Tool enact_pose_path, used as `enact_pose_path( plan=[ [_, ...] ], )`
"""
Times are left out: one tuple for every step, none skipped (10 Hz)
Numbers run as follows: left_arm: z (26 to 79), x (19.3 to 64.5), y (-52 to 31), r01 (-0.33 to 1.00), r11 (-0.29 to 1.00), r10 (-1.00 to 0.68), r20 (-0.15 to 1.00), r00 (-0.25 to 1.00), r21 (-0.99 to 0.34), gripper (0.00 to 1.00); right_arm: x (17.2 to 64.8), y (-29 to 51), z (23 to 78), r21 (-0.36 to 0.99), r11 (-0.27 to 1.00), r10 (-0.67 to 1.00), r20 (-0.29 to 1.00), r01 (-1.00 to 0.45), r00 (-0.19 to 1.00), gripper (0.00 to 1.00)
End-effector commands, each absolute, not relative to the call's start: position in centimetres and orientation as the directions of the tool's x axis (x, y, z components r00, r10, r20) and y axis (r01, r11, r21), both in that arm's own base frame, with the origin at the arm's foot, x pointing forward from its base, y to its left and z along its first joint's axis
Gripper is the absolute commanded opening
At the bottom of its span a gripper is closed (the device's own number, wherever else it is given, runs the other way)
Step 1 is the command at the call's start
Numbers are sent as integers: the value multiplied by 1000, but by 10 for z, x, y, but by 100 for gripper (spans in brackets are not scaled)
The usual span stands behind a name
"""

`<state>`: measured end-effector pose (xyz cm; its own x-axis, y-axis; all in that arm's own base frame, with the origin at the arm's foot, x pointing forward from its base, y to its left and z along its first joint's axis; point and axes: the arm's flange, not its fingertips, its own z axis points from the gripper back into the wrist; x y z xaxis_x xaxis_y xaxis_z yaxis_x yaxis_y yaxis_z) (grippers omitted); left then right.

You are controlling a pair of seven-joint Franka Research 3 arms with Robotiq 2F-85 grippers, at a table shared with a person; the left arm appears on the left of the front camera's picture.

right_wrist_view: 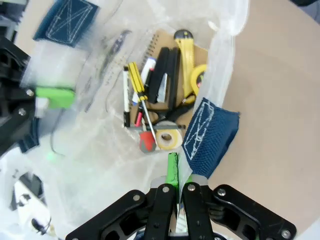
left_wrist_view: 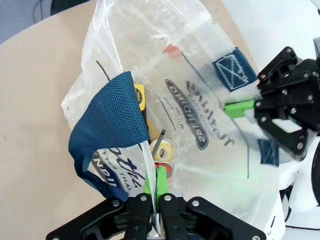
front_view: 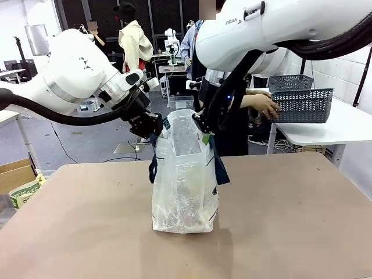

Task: Transfer purchased items from the store into the shopping bag.
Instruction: Move the Reusable shopping bag to the right side of the table.

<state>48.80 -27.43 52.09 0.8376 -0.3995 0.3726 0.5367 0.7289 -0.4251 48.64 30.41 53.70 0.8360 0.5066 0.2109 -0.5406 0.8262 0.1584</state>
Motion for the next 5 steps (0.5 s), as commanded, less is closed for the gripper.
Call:
enact_pose_path(
  plan=[
    [521,495,-279,566,685,-400,414,818,-458,0,492,319,533,138,824,511,237,-549,826,0],
    [521,488,-274,537,729,-399,373,838,-425,0,493,313,533,136,819,519,238,-557,821,0],
    [521,488,-274,537,729,-399,373,838,-425,0,488,312,535,161,820,513,220,-550,830,0],
    [521,488,-274,537,729,-399,373,838,-425,0,488,312,535,161,820,513,220,-550,830,0],
    [521,488,-274,537,729,-399,373,838,-425,0,488,312,535,161,820,513,220,-550,830,0]
  ],
)
